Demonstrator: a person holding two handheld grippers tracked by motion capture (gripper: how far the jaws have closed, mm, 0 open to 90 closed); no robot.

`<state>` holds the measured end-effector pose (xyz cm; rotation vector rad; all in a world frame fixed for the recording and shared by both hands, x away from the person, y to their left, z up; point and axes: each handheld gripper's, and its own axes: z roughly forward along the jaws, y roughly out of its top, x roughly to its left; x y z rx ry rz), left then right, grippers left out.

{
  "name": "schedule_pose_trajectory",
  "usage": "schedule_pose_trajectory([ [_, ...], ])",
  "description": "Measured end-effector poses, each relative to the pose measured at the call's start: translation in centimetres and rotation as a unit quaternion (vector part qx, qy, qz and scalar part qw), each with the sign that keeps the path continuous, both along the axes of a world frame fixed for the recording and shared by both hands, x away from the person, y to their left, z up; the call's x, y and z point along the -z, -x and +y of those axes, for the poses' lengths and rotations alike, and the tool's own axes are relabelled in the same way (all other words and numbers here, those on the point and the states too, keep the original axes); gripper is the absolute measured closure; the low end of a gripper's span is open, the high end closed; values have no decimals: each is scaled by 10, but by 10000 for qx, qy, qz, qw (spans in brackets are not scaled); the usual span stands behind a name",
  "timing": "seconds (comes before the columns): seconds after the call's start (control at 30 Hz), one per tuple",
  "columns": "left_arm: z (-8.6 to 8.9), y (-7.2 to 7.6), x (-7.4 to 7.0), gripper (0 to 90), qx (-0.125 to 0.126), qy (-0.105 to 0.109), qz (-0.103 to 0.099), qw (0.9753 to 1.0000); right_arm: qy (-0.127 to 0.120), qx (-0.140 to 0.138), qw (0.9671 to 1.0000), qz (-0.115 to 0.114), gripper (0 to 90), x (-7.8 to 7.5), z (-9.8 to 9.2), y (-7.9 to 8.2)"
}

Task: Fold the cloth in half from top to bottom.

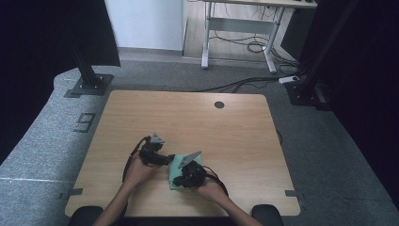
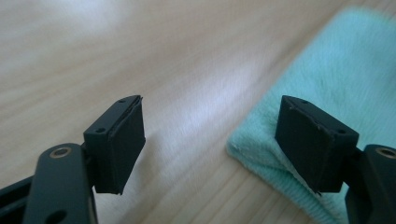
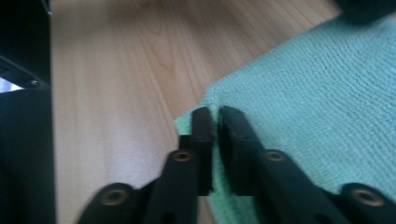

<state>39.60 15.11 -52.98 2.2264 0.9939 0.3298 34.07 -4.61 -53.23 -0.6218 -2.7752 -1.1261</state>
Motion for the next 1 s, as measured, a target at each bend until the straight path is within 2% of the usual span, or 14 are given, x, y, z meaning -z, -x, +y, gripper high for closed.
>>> schedule_pose_trajectory([
  [0.1, 1, -1, 5, 239, -53, 42, 63, 10000, -7, -18, 10000, -95, 732, -6, -4, 1],
  [0.13, 2, -2, 7, 237, -71, 71, 94, 9999, -67, 115, 9996, -234, 672, -15, -12, -1],
  [0.23, 2, -1, 10, 236, -73, 96, 85, 9999, -187, 465, 9981, -347, 592, -26, -34, -9],
  [0.27, 2, -1, 10, 235, -73, 96, 85, 9999, -187, 465, 9981, -347, 592, -26, -34, -9],
  [0.3, 1, 0, 9, 235, -77, 44, 35, 10000, -69, 758, 9957, -535, 515, -27, -47, -14],
  [0.37, 0, 1, 8, 235, -76, 28, -26, 10000, 76, 1014, 9922, -727, 439, -24, -57, -17],
  [0.43, -1, 4, 4, 234, -82, -12, -117, 9999, 190, 1158, 9901, -765, 372, -17, -64, -17],
  [0.47, -1, 4, 4, 227, -82, -12, -117, 9999, 190, 1158, 9901, -765, 372, -17, -64, -17],
  [0.5, -1, 6, 0, 211, -79, 29, -141, 9999, 312, 1211, 9887, -829, 332, -10, -67, -14],
  [0.63, -2, 25, -13, 189, 143, 192, -175, 9996, 453, 1241, 9876, -848, 307, 0, -68, -12],
  [0.67, -3, 37, -12, 174, 273, 118, -145, 9995, 459, 1239, 9876, -852, 297, 4, -67, -12],
  [0.73, -3, 43, -10, 168, 326, 72, -123, 9994, 447, 1290, 9870, -853, 289, 5, -67, -11],
  [0.77, -2, 52, -7, 163, 397, -31, -68, 9992, 450, 1308, 9867, -855, 286, 5, -67, -11],
  [1.0, 4, 67, 0, 162, 371, -65, 16, 9993, 442, 1365, 9857, -881, 255, 5, -73, -4],
])
